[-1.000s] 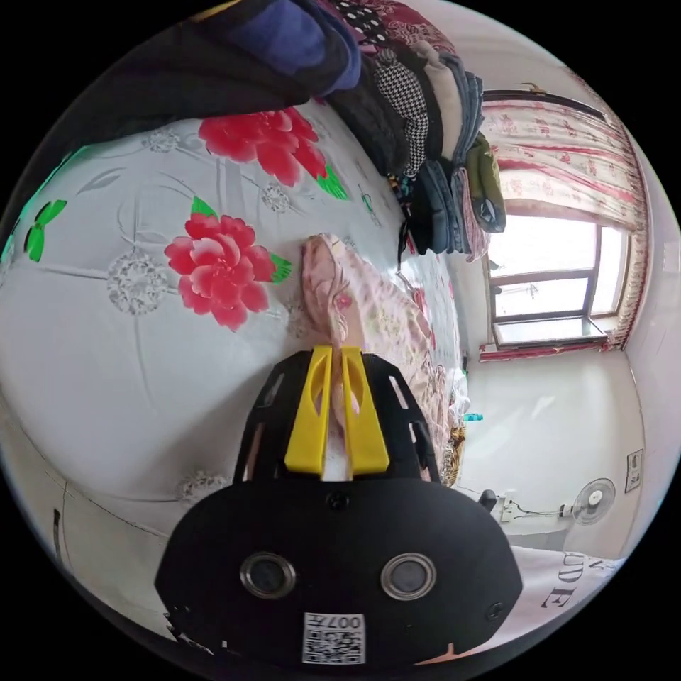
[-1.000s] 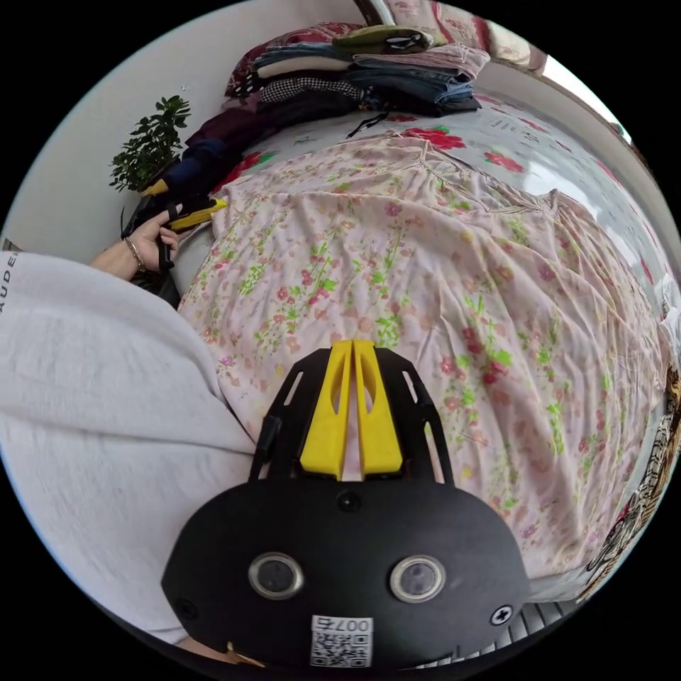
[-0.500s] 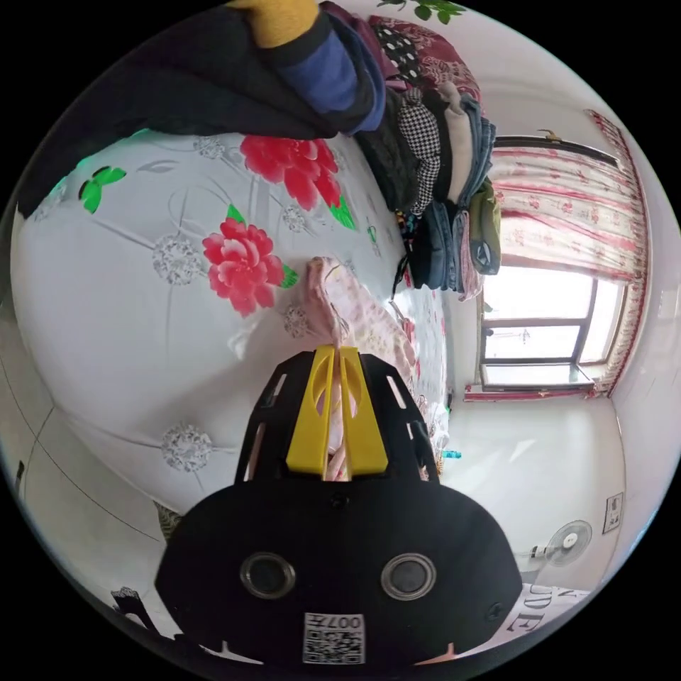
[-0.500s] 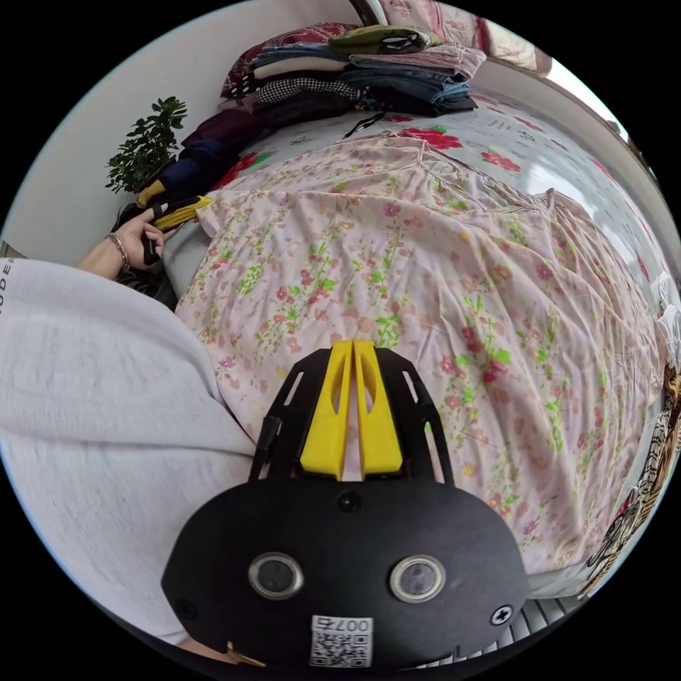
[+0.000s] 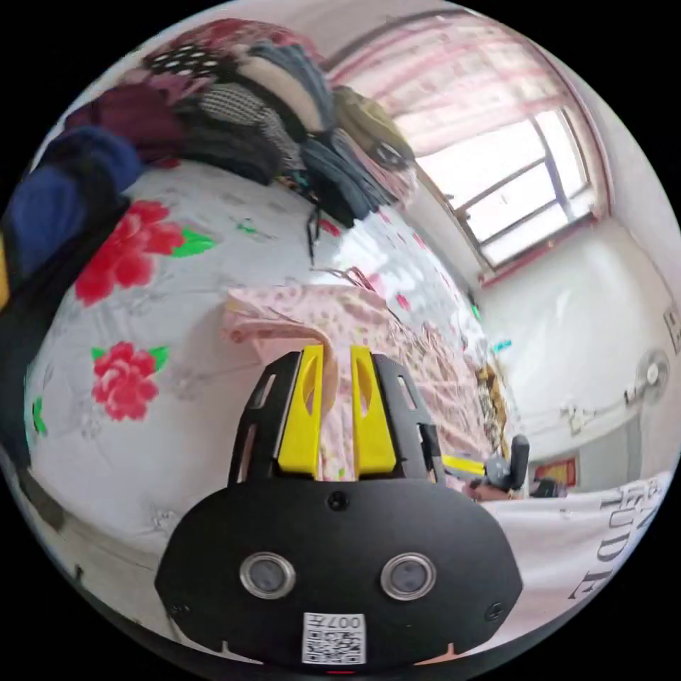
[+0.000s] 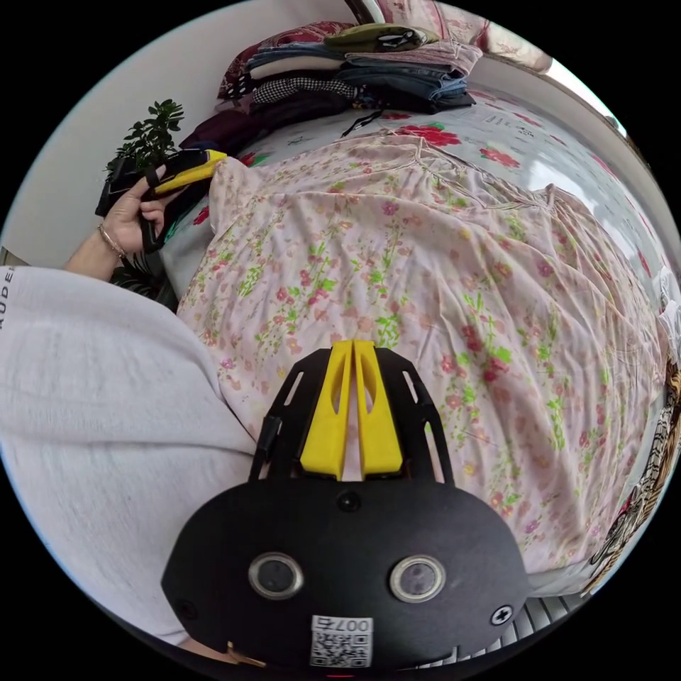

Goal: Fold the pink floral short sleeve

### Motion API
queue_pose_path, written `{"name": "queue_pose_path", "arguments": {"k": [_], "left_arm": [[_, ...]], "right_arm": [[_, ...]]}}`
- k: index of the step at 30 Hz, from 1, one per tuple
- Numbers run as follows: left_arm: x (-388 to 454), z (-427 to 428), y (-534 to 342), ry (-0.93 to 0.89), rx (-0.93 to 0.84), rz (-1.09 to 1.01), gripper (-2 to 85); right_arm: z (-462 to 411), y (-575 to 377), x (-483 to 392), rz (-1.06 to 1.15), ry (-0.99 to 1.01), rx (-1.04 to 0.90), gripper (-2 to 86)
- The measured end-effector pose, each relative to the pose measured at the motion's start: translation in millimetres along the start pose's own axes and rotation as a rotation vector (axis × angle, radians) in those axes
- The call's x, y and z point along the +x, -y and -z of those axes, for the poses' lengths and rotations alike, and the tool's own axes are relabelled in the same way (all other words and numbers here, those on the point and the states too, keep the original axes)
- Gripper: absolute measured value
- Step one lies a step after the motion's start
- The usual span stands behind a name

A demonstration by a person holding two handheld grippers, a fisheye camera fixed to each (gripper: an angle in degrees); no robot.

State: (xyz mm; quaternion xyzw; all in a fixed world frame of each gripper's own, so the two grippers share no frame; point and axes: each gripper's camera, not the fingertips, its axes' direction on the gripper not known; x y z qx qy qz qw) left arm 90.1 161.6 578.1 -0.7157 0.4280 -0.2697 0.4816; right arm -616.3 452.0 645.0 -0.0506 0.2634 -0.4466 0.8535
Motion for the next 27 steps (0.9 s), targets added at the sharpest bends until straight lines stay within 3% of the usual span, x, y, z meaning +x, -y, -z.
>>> {"name": "queue_pose_path", "arguments": {"k": [3, 5, 8, 11, 19, 23, 24, 27], "left_arm": [[51.9, -54.0, -0.9, 0.09, -0.212, -0.227, 12.6], [63.1, -67.8, -10.9, 0.103, -0.23, -0.253, 12.8], [70.0, -54.2, -28.8, 0.079, -0.118, -0.248, 12.0], [58.3, -37.1, -43.8, 0.165, -0.046, -0.209, 11.9], [39.9, -75.4, -52.5, 0.117, -0.194, -0.085, 8.3], [94.0, -86.2, -63.7, 0.213, -0.147, -0.317, 6.0], [110.9, -100.0, -69.4, 0.186, -0.199, -0.42, 7.0], [127.0, -138.8, -79.3, 0.183, -0.382, -0.476, 7.7]], "right_arm": [[-2.8, -3.5, 4.1, -0.01, 0.011, -0.001, -0.3], [-5.4, -5.6, 5.7, -0.01, 0.01, -0.005, -0.3], [-9.1, -8.9, 5.7, -0.011, 0.002, -0.009, -0.3], [-13.8, -14.3, 5.9, -0.009, -0.008, 0.001, -0.3], [-26.7, -24.9, 24.2, -0.025, 0.051, 0.016, -0.3], [-34.9, -26.3, 30.4, -0.026, 0.062, -0.001, -0.3], [-36.1, -27.0, 31.0, -0.027, 0.063, 0.0, -0.3], [-42.1, -33.1, 34.8, -0.035, 0.067, 0.014, -0.3]]}}
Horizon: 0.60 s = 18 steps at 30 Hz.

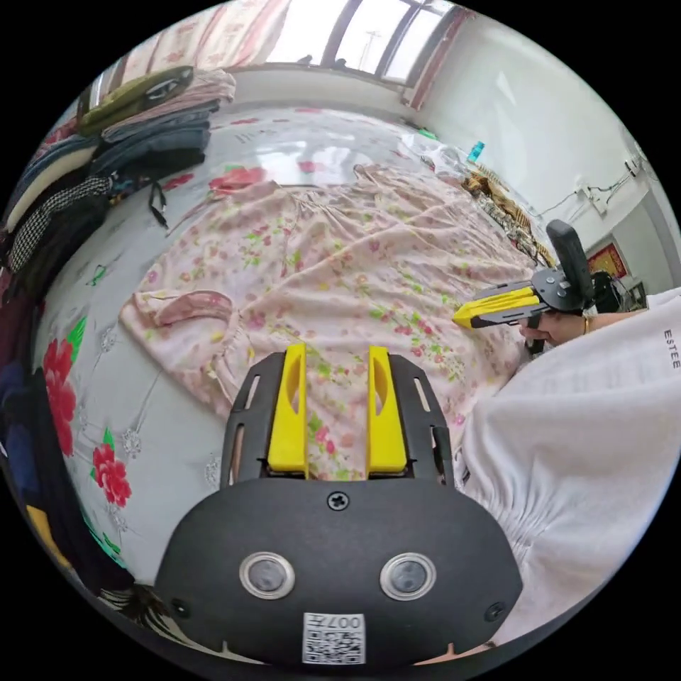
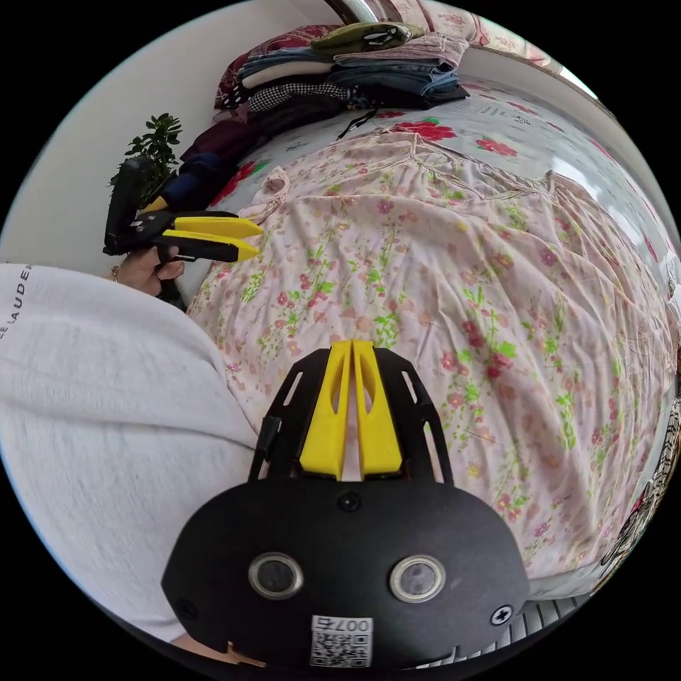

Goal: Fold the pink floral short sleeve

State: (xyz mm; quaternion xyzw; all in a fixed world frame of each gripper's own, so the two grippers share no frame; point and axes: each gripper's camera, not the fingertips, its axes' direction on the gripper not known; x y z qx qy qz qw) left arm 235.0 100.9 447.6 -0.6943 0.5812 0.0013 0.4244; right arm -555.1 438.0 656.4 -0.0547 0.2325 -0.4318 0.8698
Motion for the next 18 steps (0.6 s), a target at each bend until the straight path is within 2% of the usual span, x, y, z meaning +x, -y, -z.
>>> {"name": "queue_pose_path", "arguments": {"k": [2, 5, 7, 9, 11, 13, 15, 18], "left_arm": [[0.0, 8.1, -1.5, 0.07, 0.06, 0.063, 6.2], [-13.0, 45.2, -17.7, 0.131, 0.268, 0.159, 6.5], [-33.6, 59.1, -31.2, 0.108, 0.346, 0.247, 8.3], [-63.4, 49.7, -41.1, 0.089, 0.277, 0.382, 10.4], [-71.3, 32.4, -39.1, 0.061, 0.169, 0.401, 10.6], [-57.8, 20.9, -31.4, 0.011, 0.129, 0.312, 10.0], [-24.2, 9.1, -18.3, 0.048, 0.085, 0.164, 8.7], [0.1, -9.2, -10.0, 0.101, 0.043, 0.088, 7.4]], "right_arm": [[-4.3, -4.5, 5.3, -0.012, 0.014, 0.008, -0.3], [-9.9, -7.2, 10.9, -0.027, 0.027, 0.003, -0.3], [-13.4, -10.0, 13.8, -0.028, 0.029, 0.006, -0.3], [-16.8, -13.4, 17.6, -0.034, 0.039, 0.014, -0.3], [-21.1, -17.4, 23.2, -0.05, 0.057, 0.019, -0.3], [-24.2, -19.7, 24.9, -0.053, 0.059, 0.017, -0.3], [-27.4, -22.2, 23.7, -0.036, 0.047, 0.013, -0.2], [-32.3, -26.0, 24.0, -0.027, 0.039, 0.003, -0.2]]}}
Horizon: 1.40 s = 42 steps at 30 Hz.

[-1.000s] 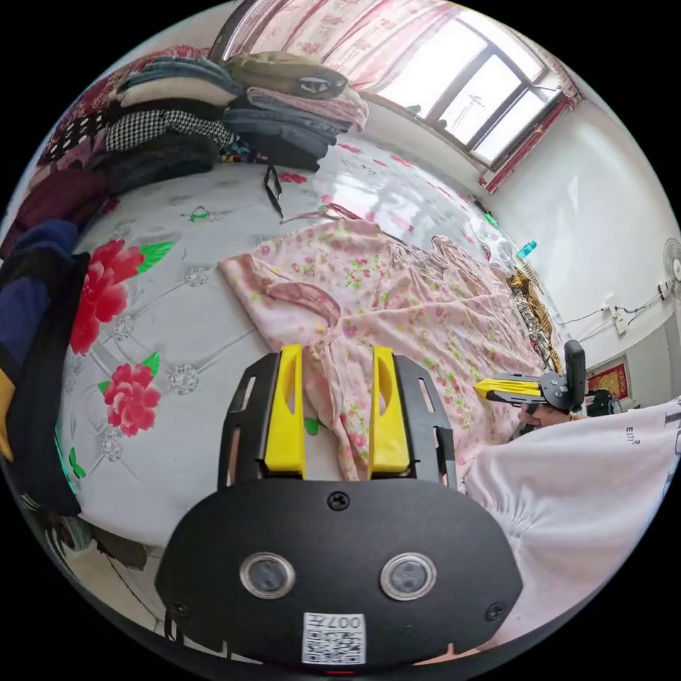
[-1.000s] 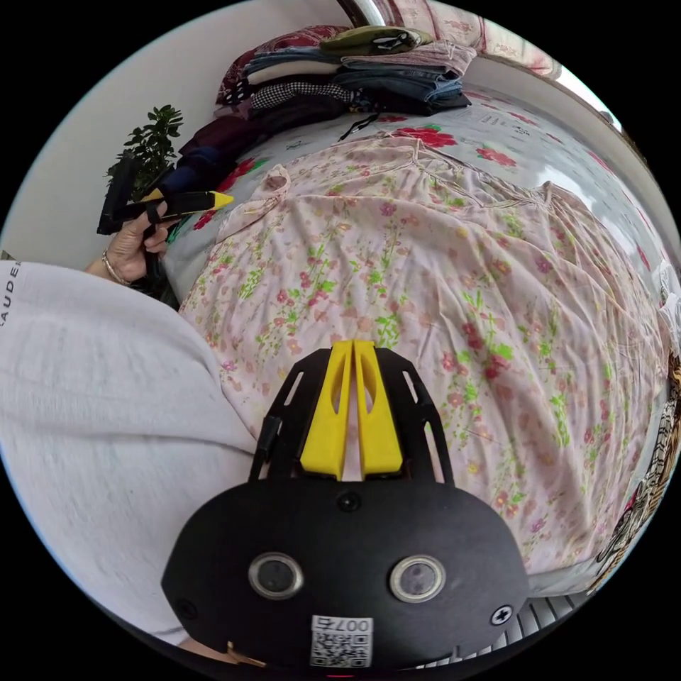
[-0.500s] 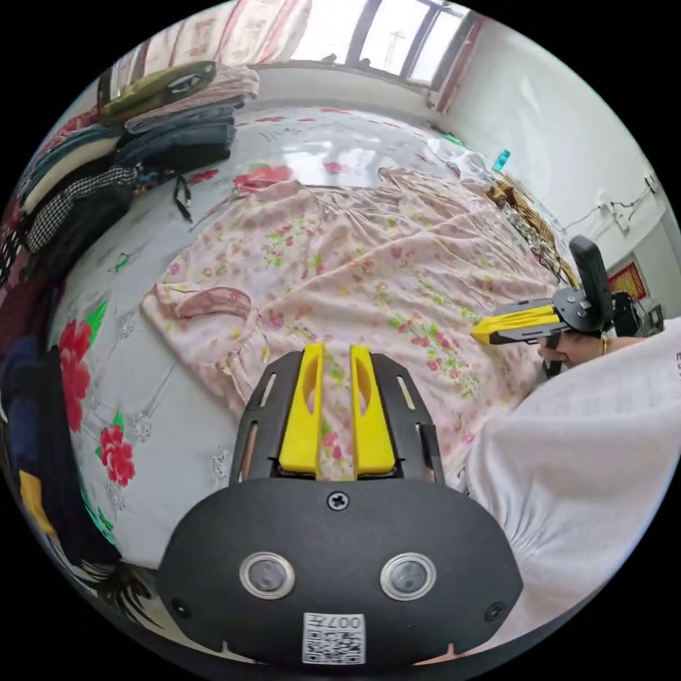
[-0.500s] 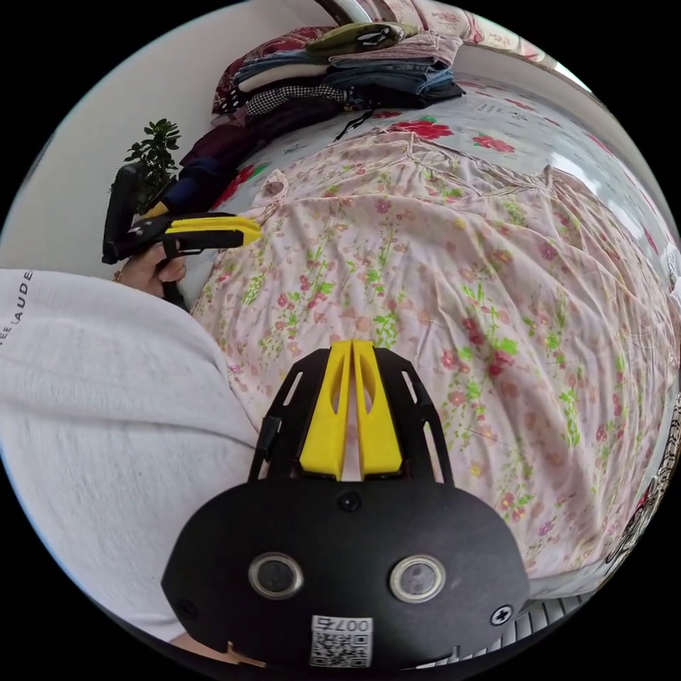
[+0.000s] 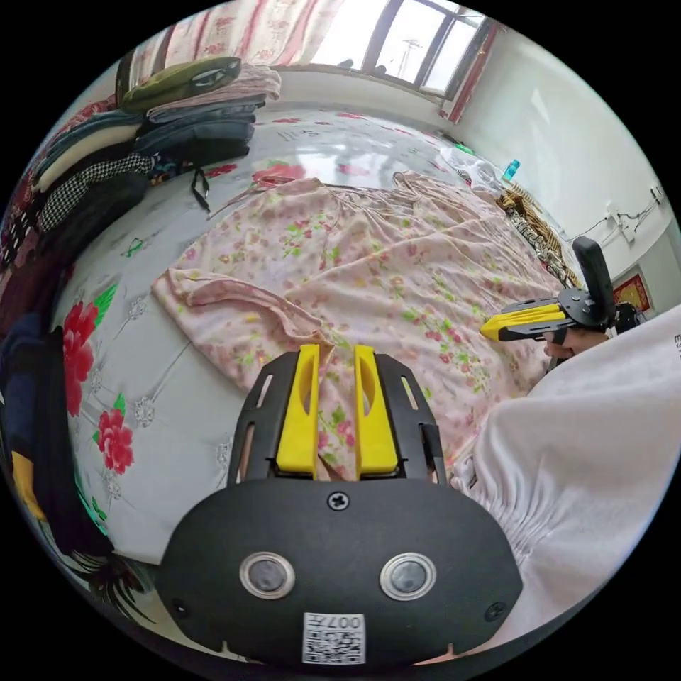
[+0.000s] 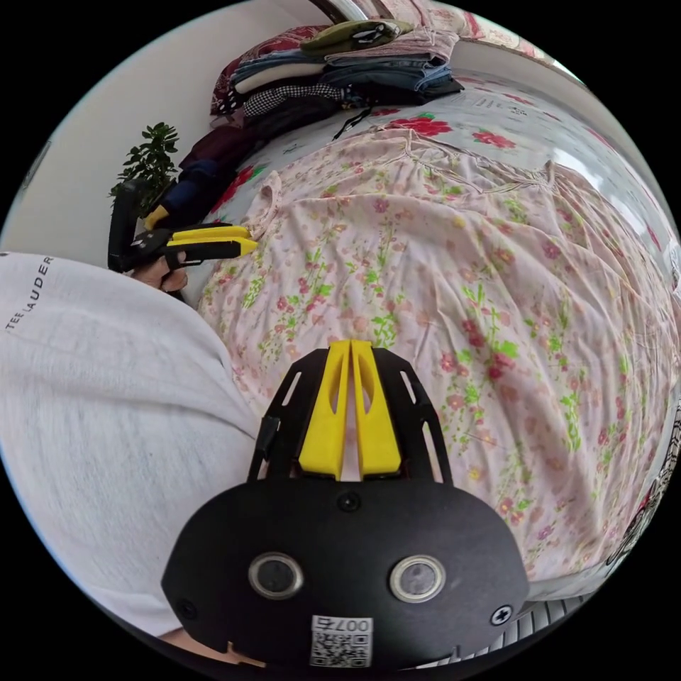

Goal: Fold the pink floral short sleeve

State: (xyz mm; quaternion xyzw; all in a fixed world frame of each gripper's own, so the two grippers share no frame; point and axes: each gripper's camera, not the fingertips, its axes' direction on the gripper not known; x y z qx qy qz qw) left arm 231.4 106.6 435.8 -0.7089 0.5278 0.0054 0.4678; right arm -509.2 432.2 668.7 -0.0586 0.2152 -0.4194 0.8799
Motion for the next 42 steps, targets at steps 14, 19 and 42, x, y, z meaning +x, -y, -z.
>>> {"name": "queue_pose_path", "arguments": {"k": [14, 19, 42], "left_arm": [[-93.8, 64.6, 13.5, -0.041, 0.275, 0.206, 8.3], [-154.5, 10.5, 35.5, -0.111, 0.119, 0.393, 8.9], [-70.4, -26.3, 160.6, -0.002, -0.059, 0.244, 7.1]], "right_arm": [[9.0, -33.4, -1.7, -0.034, -0.033, -0.033, -0.3], [27.9, -59.0, 13.1, -0.133, -0.022, 0.034, -0.3], [203.9, -211.3, 330.1, -0.758, -0.466, 0.402, 3.6]]}}
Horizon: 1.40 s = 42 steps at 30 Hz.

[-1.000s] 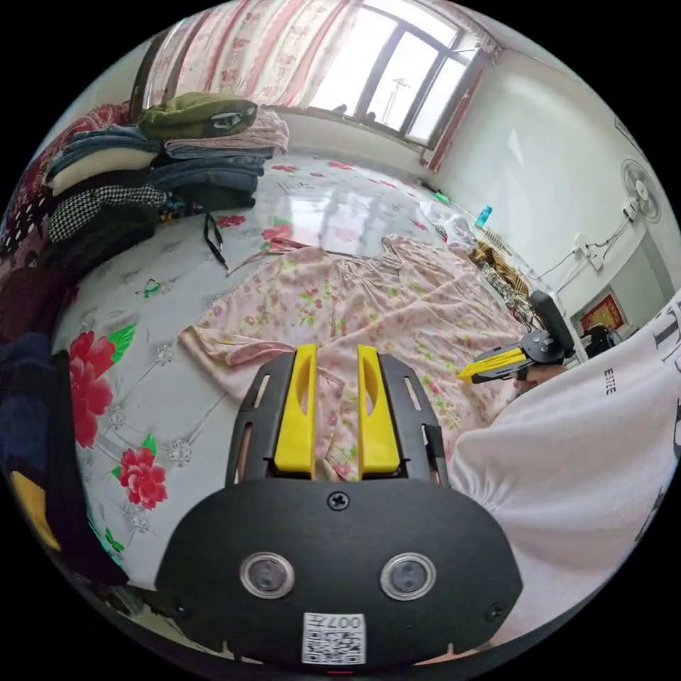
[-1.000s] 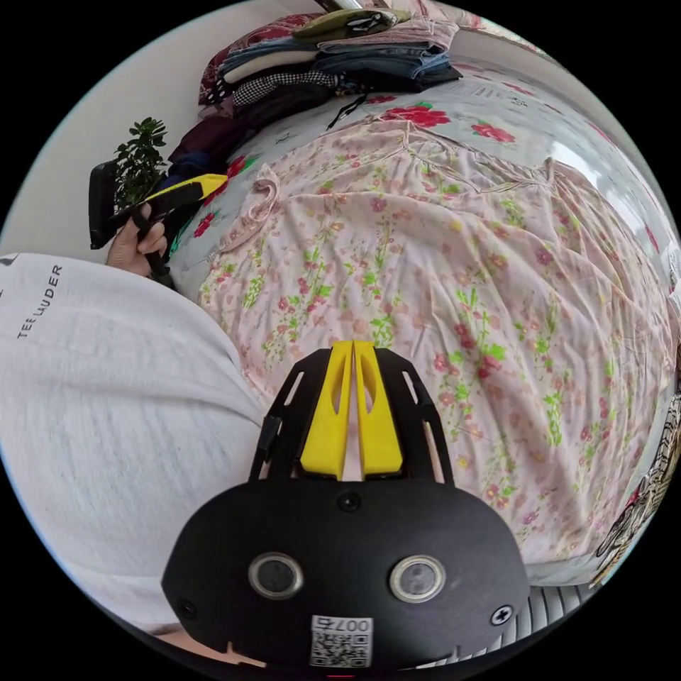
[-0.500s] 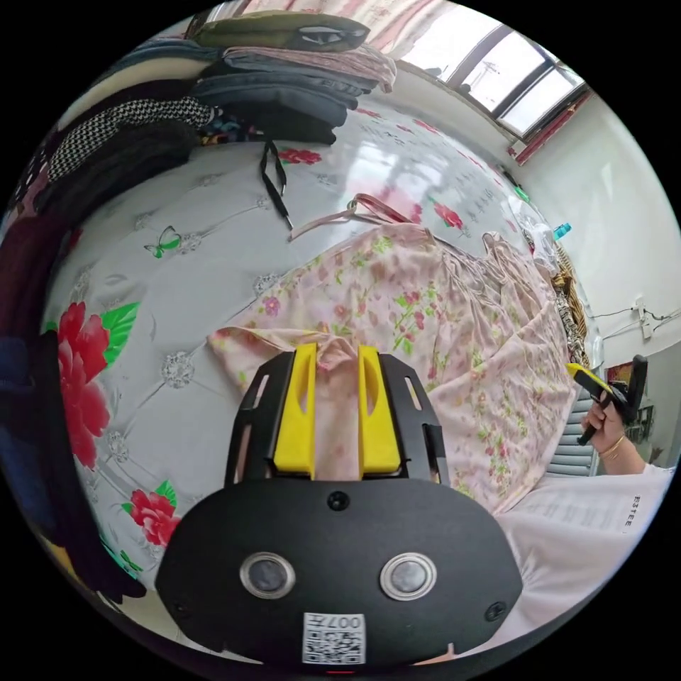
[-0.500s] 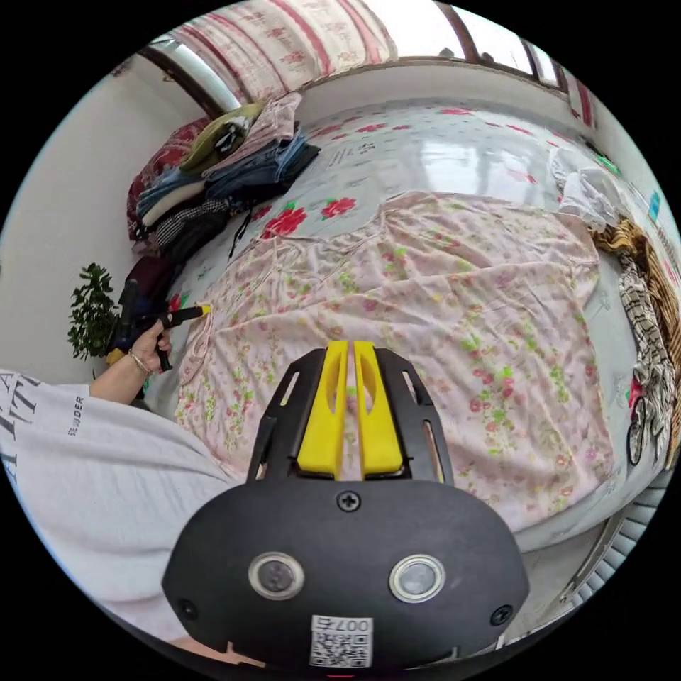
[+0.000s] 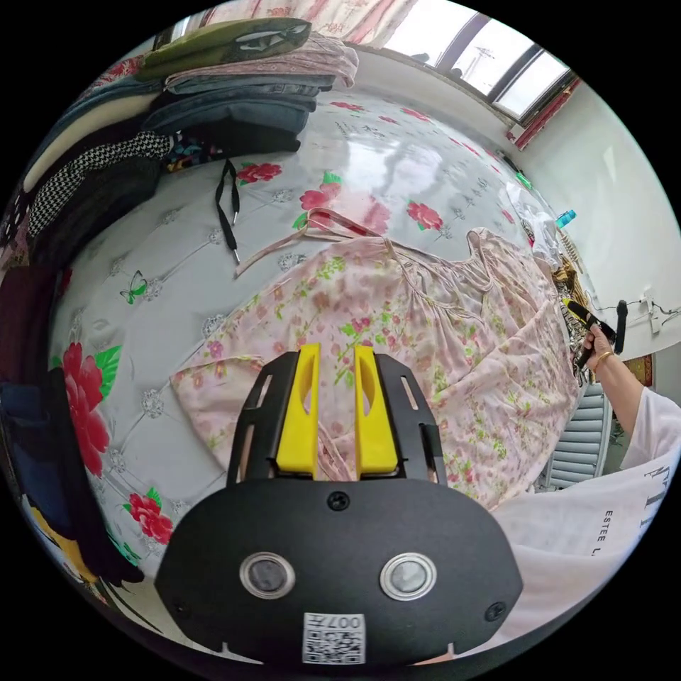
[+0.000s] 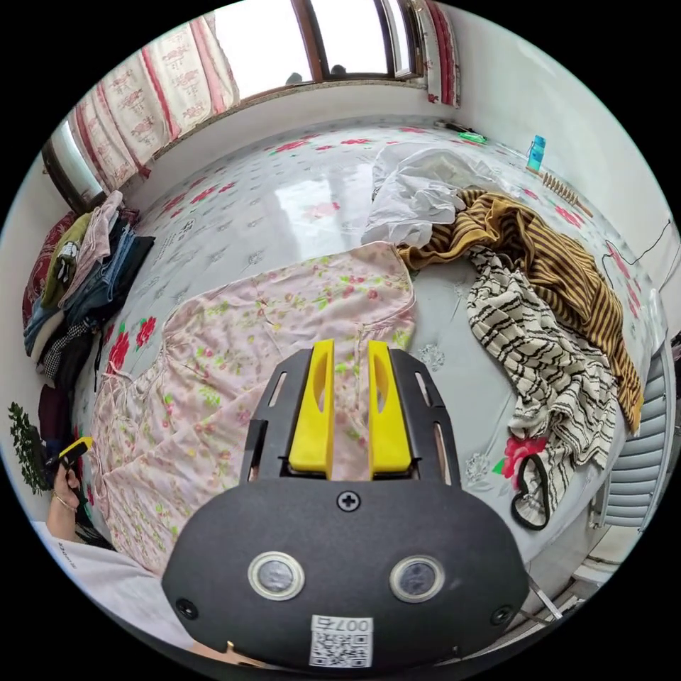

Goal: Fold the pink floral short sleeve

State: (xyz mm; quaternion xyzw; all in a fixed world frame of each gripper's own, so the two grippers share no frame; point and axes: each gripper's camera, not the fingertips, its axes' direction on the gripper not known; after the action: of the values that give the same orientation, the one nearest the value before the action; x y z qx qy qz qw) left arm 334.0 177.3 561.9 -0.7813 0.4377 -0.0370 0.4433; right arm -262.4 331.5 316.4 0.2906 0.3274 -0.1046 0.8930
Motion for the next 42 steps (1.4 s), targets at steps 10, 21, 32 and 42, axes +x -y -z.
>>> {"name": "queue_pose_path", "arguments": {"k": [10, 21, 32, 42], "left_arm": [[13.1, 29.3, -27.8, -0.004, 0.036, 0.122, 5.8], [1.9, 53.8, -95.4, -0.068, 0.053, 0.334, 4.0], [4.8, 65.0, -156.9, -0.096, 0.079, 0.471, 3.0], [7.3, 79.5, -238.9, -0.14, 0.08, 0.522, 6.9]], "right_arm": [[-64.4, 9.9, 43.6, -0.08, -0.01, -0.098, 0.0], [7.2, 16.6, 46.8, 0.064, 0.363, 0.112, -0.3], [-61.5, -23.9, -211.3, 0.936, 0.325, -0.244, 0.5], [-37.9, -57.5, -131.4, 0.62, 0.382, -0.14, 7.0]]}}
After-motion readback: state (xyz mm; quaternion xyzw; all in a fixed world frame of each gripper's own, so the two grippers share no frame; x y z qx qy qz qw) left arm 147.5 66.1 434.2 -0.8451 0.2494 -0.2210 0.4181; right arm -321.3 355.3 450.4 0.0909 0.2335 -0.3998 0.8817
